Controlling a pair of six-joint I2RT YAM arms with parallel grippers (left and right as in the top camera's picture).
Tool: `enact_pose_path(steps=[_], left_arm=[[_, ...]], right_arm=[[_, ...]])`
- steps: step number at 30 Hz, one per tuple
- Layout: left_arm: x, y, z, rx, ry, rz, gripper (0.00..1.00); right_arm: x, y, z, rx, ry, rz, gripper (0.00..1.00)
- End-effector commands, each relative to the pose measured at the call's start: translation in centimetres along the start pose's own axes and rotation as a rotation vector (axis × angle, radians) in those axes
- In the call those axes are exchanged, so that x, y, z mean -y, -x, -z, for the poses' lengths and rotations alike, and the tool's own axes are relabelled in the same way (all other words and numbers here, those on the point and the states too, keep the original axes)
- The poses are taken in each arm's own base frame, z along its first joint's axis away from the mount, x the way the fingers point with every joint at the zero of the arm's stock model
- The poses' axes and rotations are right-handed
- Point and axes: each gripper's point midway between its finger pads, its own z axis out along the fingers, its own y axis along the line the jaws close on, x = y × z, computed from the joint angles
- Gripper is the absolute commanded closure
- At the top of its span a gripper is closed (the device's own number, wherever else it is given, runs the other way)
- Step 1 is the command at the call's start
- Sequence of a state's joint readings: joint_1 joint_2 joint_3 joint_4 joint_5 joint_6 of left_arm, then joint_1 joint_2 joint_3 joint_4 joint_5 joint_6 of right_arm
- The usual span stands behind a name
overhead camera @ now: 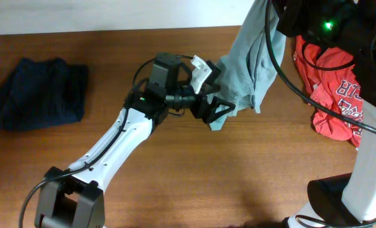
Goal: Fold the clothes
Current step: 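Grasp the hanging shirt with the left gripper beside the right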
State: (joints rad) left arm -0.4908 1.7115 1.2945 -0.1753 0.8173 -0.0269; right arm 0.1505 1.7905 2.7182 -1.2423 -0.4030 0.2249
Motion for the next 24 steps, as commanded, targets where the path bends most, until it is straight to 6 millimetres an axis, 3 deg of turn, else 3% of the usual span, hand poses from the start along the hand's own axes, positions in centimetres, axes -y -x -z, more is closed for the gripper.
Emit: enact_pose_path(steps=[1, 12, 24], left_arm=[[-1.5, 0.2, -0.7, 0.0, 0.106, 0.034, 0.07], [-0.7, -0.8, -4.0, -0.028, 0.341, 0.001, 0.07], [-3.6, -0.4, -2.8, 0.012, 0.611, 0.018, 0.11]], right_arm=[[-0.9, 0.5, 0.7, 0.023, 0.023, 0.034, 0.96], [-0.8, 0.5, 0.7, 0.021, 0.019, 0.05, 0.96], [-0.8, 0.1, 0.7, 0.008, 0.016, 0.064, 0.96]])
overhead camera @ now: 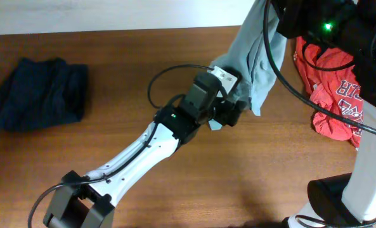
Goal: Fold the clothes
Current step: 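Grasp the hanging shirt with the left gripper beside the right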
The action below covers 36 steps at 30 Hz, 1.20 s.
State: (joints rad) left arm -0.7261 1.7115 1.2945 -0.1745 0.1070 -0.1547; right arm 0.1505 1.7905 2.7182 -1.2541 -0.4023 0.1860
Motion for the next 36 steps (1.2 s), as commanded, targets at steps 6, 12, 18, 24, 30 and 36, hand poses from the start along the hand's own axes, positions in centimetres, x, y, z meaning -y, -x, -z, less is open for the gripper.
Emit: enact_pose_path(steps=[6, 12, 18, 24, 30, 36], left_arm=[[-2.9, 1.2, 0.2, 0.048, 0.167, 0.031, 0.17], [-4.2, 3.5, 2.1, 0.142, 0.259, 0.091, 0.19], [-3.9, 5.1, 3.4, 0.193, 0.249, 0.093, 0.21], [-3.6, 5.7, 4.7, 0.206, 0.247, 0.093, 0.26], [-3.1, 7.6, 8.1, 0.265, 0.246, 0.092, 0.43], [-2.9, 8.1, 9.2, 0.282, 0.24, 0.092, 0.81]], right_arm=[[-0.7, -0.1, 0.7, -0.002, 0.014, 0.027, 0.96], [-0.6, -0.5, 0.7, -0.018, 0.011, 0.021, 0.96], [-0.6, -0.6, 0.7, -0.021, 0.011, 0.02, 0.96], [0.2, -1.2, 0.5, -0.043, -0.026, 0.035, 0.96], [0.7, -1.6, 0.0, -0.064, -0.045, 0.025, 0.96], [0.6, -1.7, 0.0, -0.066, -0.035, 0.025, 0.96]])
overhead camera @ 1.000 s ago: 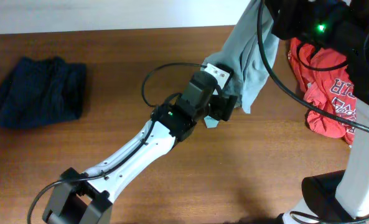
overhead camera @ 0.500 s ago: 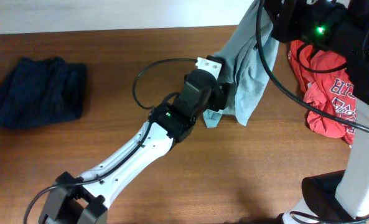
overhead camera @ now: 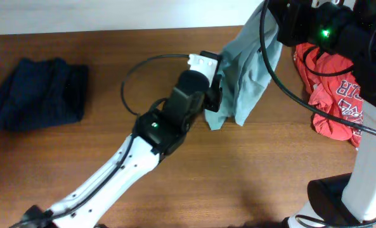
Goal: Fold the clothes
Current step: 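Grasp the hanging shirt with the left gripper beside the right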
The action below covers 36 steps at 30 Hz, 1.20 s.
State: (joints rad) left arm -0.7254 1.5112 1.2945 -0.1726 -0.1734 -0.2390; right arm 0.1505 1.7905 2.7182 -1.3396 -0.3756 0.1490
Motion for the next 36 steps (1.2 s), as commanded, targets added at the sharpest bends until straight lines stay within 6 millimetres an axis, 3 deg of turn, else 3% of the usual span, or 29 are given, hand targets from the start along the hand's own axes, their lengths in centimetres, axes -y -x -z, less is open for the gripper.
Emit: enact_pose_path(steps=[1, 3, 8, 12, 19, 27, 31, 36], left_arm=[[-0.1, 1.2, 0.8, 0.025, 0.005, 0.004, 0.89], [-0.2, 0.9, 0.8, 0.013, 0.009, 0.002, 1.0], [-1.5, 0.2, 0.9, -0.01, 0.084, -0.007, 0.99], [-3.8, 0.2, 2.3, -0.021, 0.208, -0.044, 0.99], [-6.9, 4.3, 7.9, 0.091, 0.381, -0.133, 0.99], [-7.8, 8.3, 14.3, 0.241, 0.406, -0.09, 0.99], [-8.4, 9.0, 15.8, 0.27, 0.439, -0.098, 0.99], [-9.0, 9.5, 16.3, 0.28, 0.489, -0.138, 0.99]], right_arm=[[-0.2, 0.2, 0.0, 0.007, 0.005, 0.019, 0.96], [-0.2, 0.1, 0.0, 0.004, 0.005, 0.018, 0.96], [0.0, 0.0, 0.0, 0.0, -0.008, 0.017, 0.96], [0.2, -0.1, 0.0, -0.005, -0.017, 0.031, 0.96], [0.8, -0.8, 0.0, -0.032, -0.052, 0.03, 0.96], [2.3, -3.6, -0.6, -0.151, -0.113, 0.026, 0.96], [2.8, -5.2, -0.9, -0.217, -0.121, 0.019, 0.95], [3.4, -7.5, -1.7, -0.319, -0.126, 0.012, 0.95]])
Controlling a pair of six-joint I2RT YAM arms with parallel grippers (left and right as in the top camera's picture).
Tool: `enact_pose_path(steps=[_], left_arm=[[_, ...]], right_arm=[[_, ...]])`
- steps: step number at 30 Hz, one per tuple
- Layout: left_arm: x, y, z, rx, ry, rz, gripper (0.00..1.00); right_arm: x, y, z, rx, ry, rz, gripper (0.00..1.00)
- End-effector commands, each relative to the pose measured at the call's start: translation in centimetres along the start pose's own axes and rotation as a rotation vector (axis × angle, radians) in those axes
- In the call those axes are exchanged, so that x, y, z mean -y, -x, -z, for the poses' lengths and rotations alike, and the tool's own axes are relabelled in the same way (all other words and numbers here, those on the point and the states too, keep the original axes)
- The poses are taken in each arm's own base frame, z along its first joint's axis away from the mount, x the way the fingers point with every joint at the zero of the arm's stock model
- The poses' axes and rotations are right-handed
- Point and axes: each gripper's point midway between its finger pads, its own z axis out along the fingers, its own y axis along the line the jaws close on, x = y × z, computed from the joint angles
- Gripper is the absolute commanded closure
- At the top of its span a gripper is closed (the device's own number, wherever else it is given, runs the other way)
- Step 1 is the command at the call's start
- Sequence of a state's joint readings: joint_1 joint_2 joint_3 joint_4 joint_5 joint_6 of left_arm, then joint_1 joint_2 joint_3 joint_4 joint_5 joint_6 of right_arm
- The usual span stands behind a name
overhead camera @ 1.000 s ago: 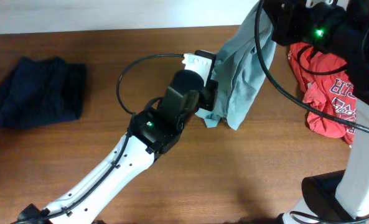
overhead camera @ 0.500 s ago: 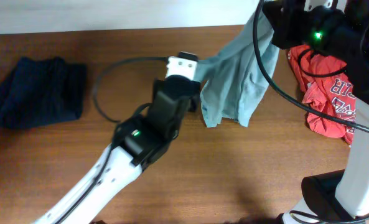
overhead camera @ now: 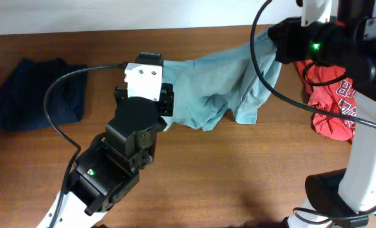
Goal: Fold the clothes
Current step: 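Grasp the hanging shirt with the left gripper beside the right, then lower the shirt onto the table center and release it, then grasp the shirt's other end with the right gripper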
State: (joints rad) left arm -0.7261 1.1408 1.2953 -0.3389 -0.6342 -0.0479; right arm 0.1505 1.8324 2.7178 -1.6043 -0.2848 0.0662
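Note:
A light blue-grey garment (overhead camera: 219, 79) is stretched out above the wooden table (overhead camera: 238, 177), held up between both arms. My left gripper (overhead camera: 167, 104) is shut on its left edge; the left arm is raised close to the overhead camera and hides the fingers. My right gripper (overhead camera: 275, 39) is shut on the garment's upper right corner at the back of the table. The cloth's lower hem (overhead camera: 245, 117) hangs loose between them.
A bunched dark navy garment (overhead camera: 35, 92) lies at the far left of the table. A crumpled red garment with white letters (overhead camera: 330, 95) lies at the right, under the right arm. The right arm's white base (overhead camera: 365, 177) stands at the front right.
My left gripper has moved left with the garment's edge, and the left arm has risen toward the camera. The cloth, which hung in a narrow bunch, is now spread wide between the grippers.
The garment first hung from my right gripper at the back right, with my left gripper at its lower edge. The left gripper then shifted along that hanging edge. It is now far to the left, with the cloth pulled out wide.

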Motion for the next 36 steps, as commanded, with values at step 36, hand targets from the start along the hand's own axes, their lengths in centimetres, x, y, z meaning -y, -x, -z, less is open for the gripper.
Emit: enact_pose_path(steps=[36], left_arm=[[-8.4, 2.9, 1.3, 0.058, 0.422, -0.14, 0.99]], right_arm=[[5.0, -13.5, -16.4, -0.615, 0.219, 0.019, 0.59]])
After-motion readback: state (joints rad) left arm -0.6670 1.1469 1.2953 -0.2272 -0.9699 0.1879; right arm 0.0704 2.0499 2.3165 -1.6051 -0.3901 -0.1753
